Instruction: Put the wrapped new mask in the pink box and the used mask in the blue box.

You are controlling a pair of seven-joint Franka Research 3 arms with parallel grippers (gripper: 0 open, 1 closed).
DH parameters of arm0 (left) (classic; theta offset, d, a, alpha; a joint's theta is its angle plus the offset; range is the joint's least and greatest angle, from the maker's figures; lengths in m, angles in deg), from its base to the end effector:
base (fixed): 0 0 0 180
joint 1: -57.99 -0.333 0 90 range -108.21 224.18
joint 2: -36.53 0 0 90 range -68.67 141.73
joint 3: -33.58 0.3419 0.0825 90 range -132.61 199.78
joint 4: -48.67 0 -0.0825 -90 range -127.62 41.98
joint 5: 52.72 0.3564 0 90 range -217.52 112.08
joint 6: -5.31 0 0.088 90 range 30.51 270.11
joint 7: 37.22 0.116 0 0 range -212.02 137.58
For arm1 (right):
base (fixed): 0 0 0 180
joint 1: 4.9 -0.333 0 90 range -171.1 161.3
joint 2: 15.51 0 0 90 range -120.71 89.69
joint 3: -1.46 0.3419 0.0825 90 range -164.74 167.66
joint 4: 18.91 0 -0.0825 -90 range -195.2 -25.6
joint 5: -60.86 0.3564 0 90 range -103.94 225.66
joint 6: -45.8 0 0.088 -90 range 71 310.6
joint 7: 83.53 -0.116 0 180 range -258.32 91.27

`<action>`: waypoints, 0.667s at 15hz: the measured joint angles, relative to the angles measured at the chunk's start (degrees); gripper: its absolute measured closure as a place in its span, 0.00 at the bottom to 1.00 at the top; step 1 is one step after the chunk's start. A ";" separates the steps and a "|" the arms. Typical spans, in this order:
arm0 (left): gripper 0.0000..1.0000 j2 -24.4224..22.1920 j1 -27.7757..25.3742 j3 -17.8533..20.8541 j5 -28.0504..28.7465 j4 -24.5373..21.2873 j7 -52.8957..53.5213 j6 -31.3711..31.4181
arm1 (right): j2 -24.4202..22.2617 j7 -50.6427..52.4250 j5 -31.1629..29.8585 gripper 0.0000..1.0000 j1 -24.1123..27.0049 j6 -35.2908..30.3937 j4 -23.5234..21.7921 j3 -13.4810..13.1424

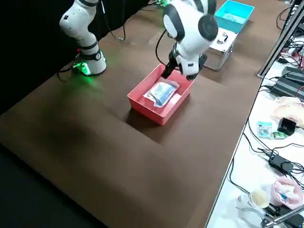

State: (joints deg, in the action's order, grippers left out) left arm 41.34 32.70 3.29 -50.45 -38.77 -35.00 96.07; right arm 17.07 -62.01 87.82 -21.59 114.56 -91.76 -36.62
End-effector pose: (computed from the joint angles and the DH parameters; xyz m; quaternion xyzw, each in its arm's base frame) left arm 0.5513 -0.0305 0.6229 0.9980 -0.0628 -0.0073 0.0012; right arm 0.6179 -0.0676 0.4637 -0.9632 -0.0200 0.2211 0.1515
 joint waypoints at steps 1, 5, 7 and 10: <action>0.00 -0.24 0.00 0.00 0.00 -0.08 0.00 0.04 | -1.40 -0.26 -0.62 0.03 0.06 -0.17 0.10 0.03; 0.00 -0.31 -0.01 0.01 0.00 -0.35 0.56 0.04 | -7.71 -2.52 -6.45 0.04 5.25 -0.35 0.11 7.52; 0.00 -0.31 -0.01 0.01 0.00 -0.39 0.60 0.05 | -10.55 -5.89 -11.66 0.04 9.92 1.04 0.10 16.49; 0.00 -0.31 -0.02 0.04 0.00 -0.40 0.61 0.05 | -13.48 -11.20 -15.04 0.03 13.08 4.04 0.11 24.51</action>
State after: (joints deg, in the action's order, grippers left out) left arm 41.03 32.68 3.33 -50.45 -39.17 -34.39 96.12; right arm 3.59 -73.21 72.78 -8.51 118.60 -91.65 -12.11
